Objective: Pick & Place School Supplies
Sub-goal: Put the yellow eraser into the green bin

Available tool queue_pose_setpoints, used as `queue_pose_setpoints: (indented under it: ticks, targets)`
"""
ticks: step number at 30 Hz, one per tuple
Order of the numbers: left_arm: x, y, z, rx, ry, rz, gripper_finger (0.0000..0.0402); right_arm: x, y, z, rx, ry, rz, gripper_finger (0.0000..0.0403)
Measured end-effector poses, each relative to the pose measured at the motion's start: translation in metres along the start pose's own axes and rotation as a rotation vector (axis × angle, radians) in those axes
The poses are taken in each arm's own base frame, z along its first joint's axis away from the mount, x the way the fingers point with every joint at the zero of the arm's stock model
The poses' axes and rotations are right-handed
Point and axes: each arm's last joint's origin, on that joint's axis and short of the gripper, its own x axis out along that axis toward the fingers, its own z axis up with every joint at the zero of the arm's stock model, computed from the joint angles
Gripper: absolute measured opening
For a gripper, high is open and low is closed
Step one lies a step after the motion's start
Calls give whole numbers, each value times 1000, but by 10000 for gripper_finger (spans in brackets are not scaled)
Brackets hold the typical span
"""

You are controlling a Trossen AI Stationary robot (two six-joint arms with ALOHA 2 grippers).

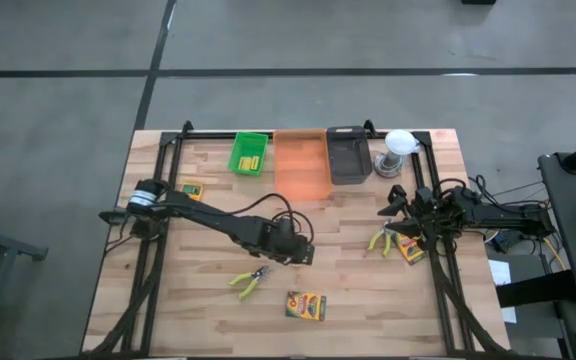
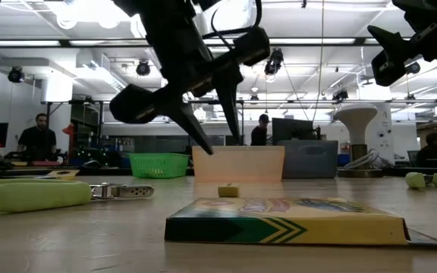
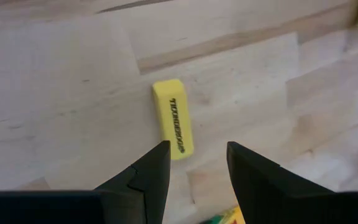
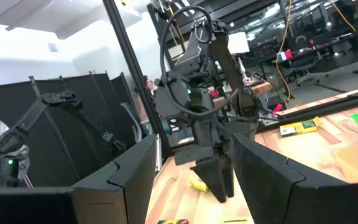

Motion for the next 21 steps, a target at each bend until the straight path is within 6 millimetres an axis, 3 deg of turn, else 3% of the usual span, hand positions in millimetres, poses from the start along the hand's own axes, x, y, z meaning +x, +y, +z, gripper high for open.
queue_pose_setpoints:
  ticks: [21]
  targets:
    - [30, 4, -2, 4, 9, 26, 163, 0, 0, 0, 0, 0, 0, 201]
